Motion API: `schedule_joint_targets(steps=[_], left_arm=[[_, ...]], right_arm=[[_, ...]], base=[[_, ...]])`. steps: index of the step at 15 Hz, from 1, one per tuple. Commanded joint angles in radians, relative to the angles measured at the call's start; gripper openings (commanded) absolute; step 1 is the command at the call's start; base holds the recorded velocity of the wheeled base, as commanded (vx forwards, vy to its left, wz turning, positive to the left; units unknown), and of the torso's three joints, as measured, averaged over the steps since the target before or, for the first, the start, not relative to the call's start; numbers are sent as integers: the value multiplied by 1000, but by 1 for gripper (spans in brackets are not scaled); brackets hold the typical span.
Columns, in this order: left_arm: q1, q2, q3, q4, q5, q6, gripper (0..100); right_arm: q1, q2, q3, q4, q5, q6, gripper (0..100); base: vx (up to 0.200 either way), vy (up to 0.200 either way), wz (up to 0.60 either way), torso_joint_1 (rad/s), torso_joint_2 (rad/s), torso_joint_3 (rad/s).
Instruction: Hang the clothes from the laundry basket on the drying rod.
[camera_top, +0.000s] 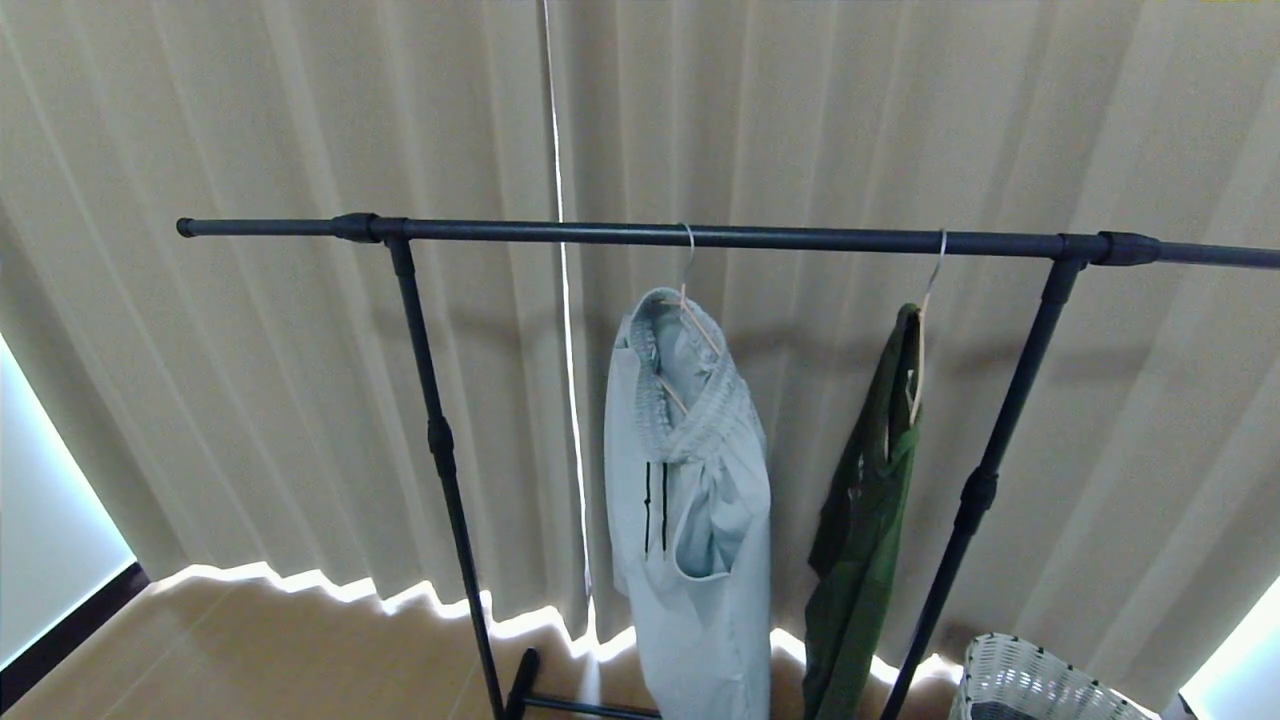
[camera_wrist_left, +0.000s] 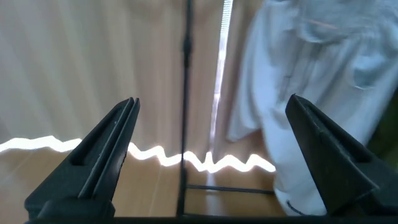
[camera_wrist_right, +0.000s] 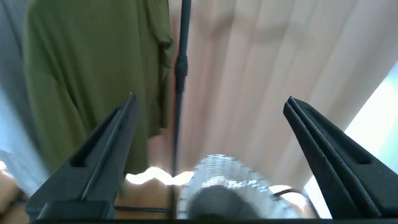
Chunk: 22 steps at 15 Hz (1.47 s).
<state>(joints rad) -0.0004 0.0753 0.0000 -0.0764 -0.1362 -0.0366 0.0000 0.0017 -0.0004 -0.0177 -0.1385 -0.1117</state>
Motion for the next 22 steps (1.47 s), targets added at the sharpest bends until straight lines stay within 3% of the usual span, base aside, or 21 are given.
schedule_joint_targets(steps=[1,2,3,6,9,12,14,20,22], left_arm=[[0,-57,0,0,1,-3,100],[0,-74,0,-2,6,-8,100],[0,-75,0,-3,13,-28,100],[0,-75,0,-6,26,-66,100],[0,-75,0,-6,32,-65,100],[0,-75,0,-6,32,-65,100],[0,-75,0,-6,32,-65,100],[0,-75,0,-6,32,-63,100],[0,-75,0,-6,32,-65,100]], right_arm=[[0,-2,-1,2,25,37,100],[0,-2,0,1,71,138,100],[0,-2,0,2,128,184,100],[0,-2,0,2,145,181,100],[0,-2,0,4,143,162,100],[0,-2,-3,42,178,-20,100],[0,-2,-1,39,241,-20,100],[0,-2,-1,39,232,0,100],[0,-2,-1,38,146,35,100]], base=[[0,0,0,0,0,0],[0,0,0,0,0,0],[0,0,0,0,0,0],[0,0,0,0,0,0],[0,0,0,0,0,0],[0,0,0,0,0,0],[0,0,0,0,0,0],[0,0,0,0,0,0],[0,0,0,0,0,0]])
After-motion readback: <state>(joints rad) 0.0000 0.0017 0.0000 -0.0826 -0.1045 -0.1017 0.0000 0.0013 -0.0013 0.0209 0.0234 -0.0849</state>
